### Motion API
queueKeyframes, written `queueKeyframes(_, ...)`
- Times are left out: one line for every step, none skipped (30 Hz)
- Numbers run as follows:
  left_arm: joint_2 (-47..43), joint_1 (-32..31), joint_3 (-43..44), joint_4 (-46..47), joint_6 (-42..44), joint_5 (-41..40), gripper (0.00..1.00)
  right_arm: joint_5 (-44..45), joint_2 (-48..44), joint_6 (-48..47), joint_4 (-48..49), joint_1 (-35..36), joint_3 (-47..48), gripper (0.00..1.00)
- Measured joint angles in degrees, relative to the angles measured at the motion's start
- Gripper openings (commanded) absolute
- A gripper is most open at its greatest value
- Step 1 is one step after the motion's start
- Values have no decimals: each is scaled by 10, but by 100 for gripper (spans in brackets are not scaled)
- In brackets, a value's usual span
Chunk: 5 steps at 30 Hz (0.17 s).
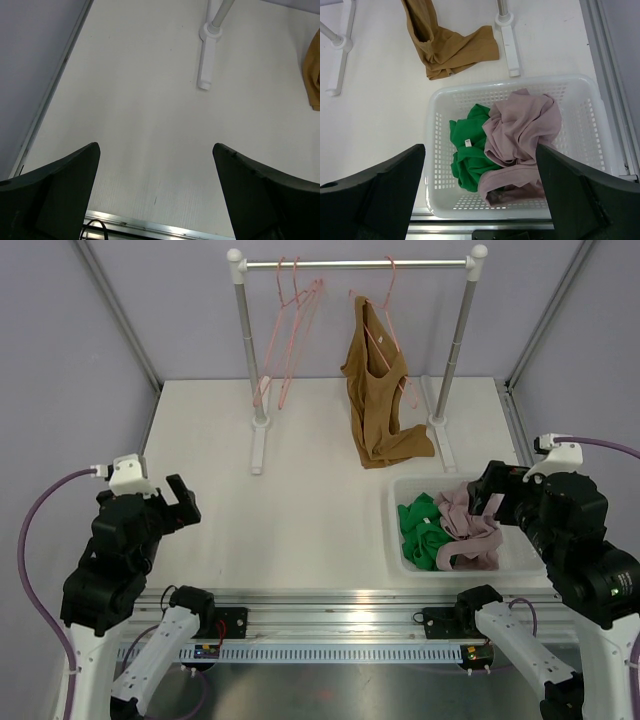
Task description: Remove the tank top from the hanger
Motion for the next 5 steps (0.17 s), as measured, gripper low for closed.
queueKeyframes(-1,0,0,1,0,0,99,0,0,0,2,0,-2,100)
queueKeyframes(-3,0,0,2,0,0,99,0,0,0,3,0,-3,99)
queueKeyframes(-5,0,-1,5,0,0,99,-1,0,0,4,0,-5,99)
queueKeyframes(-7,0,-1,8,0,0,99,-1,0,0,6,0,-7,100)
queueKeyframes(-9,0,-3,12,0,0,99,-1,0,0,7,0,-8,100)
